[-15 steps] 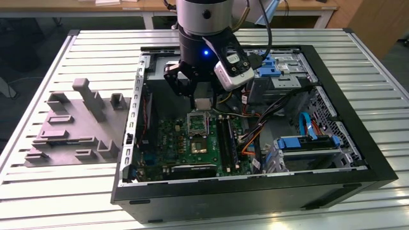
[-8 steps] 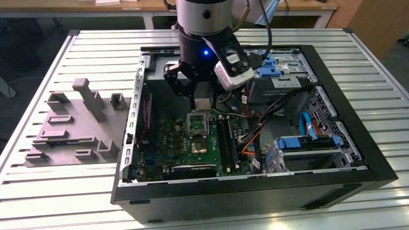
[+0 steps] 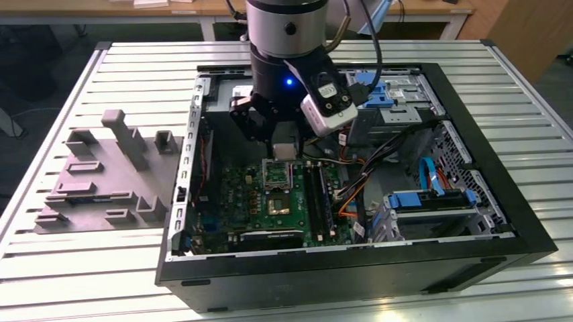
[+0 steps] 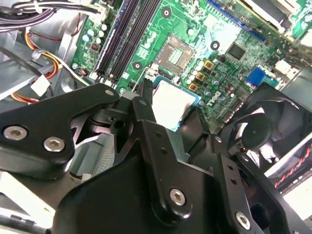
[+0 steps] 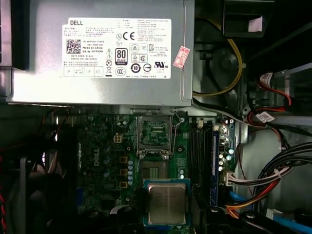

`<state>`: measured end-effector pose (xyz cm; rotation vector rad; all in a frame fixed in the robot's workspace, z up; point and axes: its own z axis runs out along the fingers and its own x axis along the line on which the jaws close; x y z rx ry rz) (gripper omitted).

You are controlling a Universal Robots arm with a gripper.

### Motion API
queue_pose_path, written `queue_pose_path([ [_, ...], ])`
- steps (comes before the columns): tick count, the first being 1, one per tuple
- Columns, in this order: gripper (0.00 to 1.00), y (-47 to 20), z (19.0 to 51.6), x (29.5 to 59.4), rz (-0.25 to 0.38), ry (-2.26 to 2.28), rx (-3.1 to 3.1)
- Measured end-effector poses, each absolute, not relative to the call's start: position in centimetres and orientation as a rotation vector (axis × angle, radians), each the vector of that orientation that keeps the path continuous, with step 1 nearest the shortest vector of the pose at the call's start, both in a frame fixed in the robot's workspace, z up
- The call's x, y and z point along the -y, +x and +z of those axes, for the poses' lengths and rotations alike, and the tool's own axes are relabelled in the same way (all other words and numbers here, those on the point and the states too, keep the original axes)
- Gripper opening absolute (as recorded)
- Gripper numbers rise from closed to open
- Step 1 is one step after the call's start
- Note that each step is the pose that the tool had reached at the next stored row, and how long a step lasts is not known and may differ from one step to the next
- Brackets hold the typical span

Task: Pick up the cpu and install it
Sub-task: 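Place the cpu into insertion slot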

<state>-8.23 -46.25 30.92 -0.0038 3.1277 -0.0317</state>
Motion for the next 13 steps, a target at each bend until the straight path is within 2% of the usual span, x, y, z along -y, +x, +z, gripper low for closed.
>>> queue_pose_path([
  [13, 0.47, -8.3, 29.6, 46.6, 0.026, -0.007, -3.129],
])
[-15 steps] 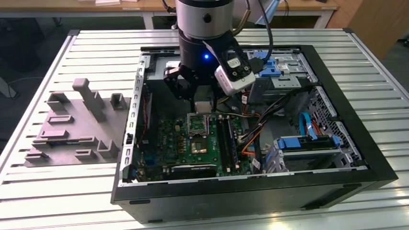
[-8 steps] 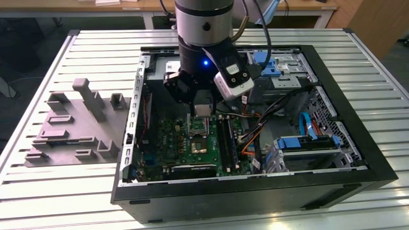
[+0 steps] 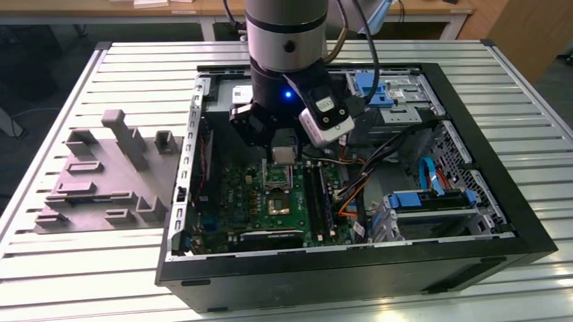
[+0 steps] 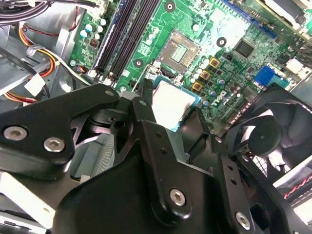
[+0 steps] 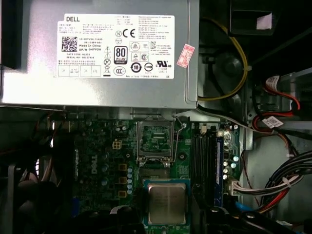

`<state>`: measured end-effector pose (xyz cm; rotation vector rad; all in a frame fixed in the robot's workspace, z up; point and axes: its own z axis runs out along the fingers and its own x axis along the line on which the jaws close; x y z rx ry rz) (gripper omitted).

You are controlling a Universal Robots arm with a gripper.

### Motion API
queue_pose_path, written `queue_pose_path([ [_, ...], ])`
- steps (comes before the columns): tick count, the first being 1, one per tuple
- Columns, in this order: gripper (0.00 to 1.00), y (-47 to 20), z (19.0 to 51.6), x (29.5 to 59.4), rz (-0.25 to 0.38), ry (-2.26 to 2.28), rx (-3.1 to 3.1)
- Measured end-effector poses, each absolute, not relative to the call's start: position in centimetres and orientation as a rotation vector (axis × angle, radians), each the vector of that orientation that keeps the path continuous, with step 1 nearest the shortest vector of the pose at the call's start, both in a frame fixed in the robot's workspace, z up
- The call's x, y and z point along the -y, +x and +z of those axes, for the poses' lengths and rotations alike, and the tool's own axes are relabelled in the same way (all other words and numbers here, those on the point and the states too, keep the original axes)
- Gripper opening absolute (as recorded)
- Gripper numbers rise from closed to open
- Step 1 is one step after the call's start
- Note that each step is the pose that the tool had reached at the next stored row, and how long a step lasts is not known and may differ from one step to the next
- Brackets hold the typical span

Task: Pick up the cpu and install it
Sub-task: 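Place the cpu into insertion slot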

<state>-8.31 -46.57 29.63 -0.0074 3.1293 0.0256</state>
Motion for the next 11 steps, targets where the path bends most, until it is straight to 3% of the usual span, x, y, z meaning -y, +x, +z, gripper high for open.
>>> queue_pose_path([
  [11, 0.47, -8.4, 29.24, 46.57, 0.026, -0.007, -3.132],
])
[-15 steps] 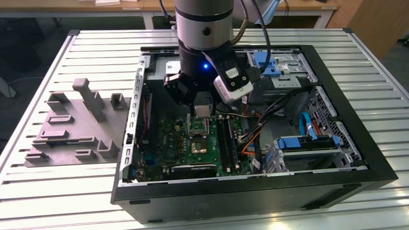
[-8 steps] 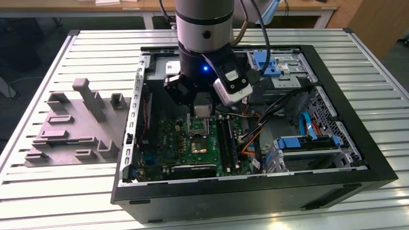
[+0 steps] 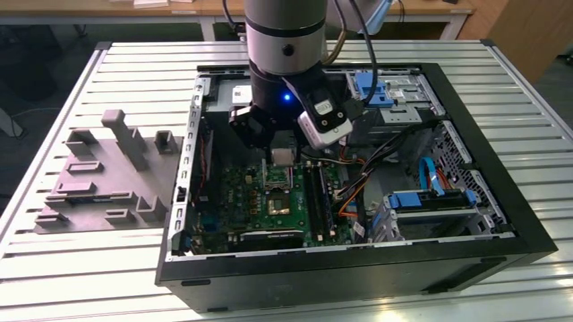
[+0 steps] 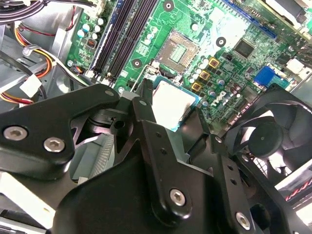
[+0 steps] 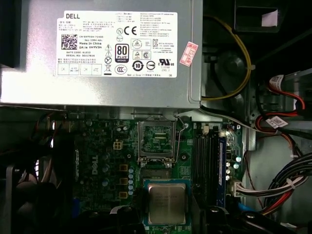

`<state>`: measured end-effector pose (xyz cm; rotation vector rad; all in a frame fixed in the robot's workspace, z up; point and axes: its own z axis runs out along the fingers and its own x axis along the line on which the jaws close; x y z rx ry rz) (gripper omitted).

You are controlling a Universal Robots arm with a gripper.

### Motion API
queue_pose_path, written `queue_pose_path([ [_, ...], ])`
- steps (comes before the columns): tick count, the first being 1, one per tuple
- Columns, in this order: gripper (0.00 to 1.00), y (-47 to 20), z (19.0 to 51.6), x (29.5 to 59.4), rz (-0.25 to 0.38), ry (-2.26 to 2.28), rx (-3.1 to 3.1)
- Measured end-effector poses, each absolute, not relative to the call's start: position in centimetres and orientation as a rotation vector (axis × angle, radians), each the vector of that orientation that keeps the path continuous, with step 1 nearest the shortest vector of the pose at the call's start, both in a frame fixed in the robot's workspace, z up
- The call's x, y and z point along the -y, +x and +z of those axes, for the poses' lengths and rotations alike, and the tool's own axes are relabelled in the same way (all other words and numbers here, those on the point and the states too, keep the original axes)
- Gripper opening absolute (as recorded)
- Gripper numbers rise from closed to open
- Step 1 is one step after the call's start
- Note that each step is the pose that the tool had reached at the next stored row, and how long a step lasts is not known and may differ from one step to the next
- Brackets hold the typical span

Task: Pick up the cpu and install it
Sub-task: 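Place the cpu into insertion slot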

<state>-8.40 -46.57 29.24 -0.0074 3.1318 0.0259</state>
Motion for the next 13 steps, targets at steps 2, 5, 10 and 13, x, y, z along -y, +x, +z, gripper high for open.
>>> queue_pose_path([
  [2, 0.47, -8.4, 29.14, 46.57, 0.026, -0.007, -3.132],
  [5, 0.47, -8.4, 28.95, 46.57, 0.026, -0.007, -3.132],
  [10, 0.47, -8.41, 28.69, 46.57, 0.025, -0.007, -3.132],
  [13, 0.47, -8.41, 28.59, 46.57, 0.025, -0.007, -3.132],
])
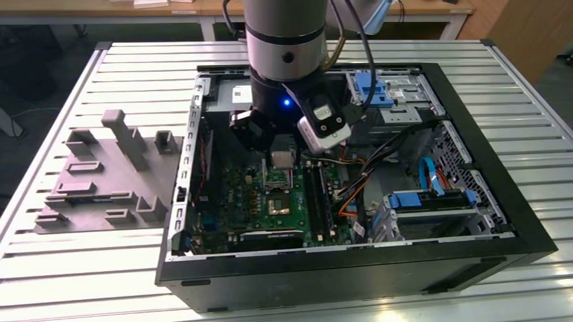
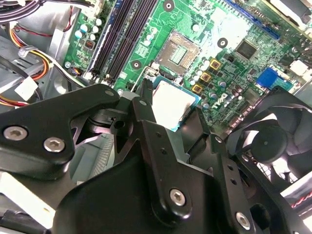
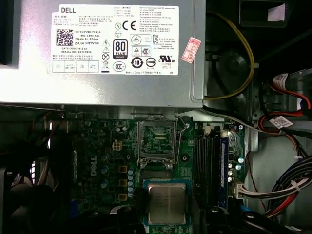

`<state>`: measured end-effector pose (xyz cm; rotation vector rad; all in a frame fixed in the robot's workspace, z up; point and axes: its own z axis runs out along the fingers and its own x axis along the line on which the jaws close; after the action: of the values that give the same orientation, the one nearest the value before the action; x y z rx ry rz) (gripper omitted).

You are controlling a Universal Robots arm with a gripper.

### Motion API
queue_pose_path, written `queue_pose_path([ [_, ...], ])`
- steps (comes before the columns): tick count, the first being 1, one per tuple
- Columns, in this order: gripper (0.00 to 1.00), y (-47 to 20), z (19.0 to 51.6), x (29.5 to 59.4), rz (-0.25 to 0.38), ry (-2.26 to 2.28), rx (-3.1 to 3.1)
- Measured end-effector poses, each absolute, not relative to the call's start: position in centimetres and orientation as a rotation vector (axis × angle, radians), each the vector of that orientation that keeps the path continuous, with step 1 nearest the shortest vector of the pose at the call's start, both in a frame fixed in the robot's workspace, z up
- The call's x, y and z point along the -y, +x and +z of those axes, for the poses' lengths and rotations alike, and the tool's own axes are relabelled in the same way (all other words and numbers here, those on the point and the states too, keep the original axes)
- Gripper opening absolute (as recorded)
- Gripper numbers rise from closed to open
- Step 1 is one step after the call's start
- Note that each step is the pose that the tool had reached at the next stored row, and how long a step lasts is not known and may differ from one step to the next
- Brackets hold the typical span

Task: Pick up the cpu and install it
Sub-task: 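Place the cpu into insertion slot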

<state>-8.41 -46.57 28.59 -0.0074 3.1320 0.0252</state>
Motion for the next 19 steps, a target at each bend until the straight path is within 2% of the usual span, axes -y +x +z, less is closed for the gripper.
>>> queue_pose_path([
  [19, 0.47, -8.42, 28.03, 46.58, 0.025, -0.007, -3.132],
])
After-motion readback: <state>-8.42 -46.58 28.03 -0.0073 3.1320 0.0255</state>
